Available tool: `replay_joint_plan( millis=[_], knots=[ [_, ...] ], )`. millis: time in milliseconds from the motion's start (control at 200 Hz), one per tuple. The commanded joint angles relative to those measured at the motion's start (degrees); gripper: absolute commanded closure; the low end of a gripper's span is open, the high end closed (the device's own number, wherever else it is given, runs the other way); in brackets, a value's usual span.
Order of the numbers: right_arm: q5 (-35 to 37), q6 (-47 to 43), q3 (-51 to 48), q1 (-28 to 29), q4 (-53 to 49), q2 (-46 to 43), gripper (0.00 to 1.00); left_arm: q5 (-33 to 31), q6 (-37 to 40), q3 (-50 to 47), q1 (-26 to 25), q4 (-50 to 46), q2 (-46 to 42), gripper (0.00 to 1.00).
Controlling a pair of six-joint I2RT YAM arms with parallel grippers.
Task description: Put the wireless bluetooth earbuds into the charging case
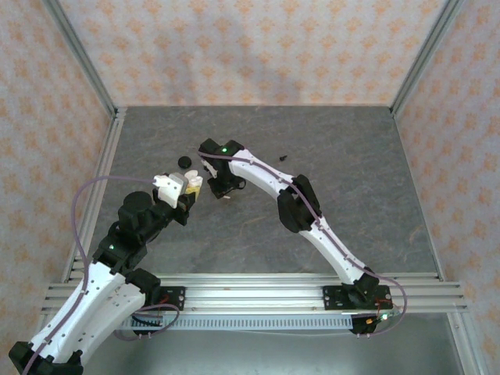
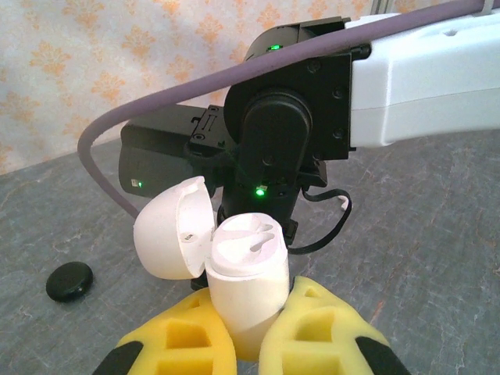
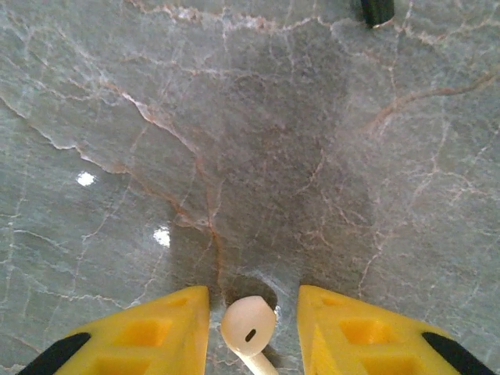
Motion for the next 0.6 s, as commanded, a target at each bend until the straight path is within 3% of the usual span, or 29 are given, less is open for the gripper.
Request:
replay_joint_plan(
  millis=[0, 300, 595],
  knots=[
    [1.8, 0.0, -1.9, 0.9, -2.0, 0.6, 0.65, -0.8, 1.0, 0.2, -0.3, -0.7, -0.7, 1.00],
    [2.9, 1.0, -1.1, 1.2, -4.1, 0.4, 0.70, -0.8, 0.8, 0.3, -0.3, -0.9, -0.8, 1.00],
    [3.9, 4.4, -0.6, 1.2, -5.3, -1.4, 0.84, -0.7, 0.7, 0.1, -0.3, -0.3, -1.0, 1.00]
  ],
)
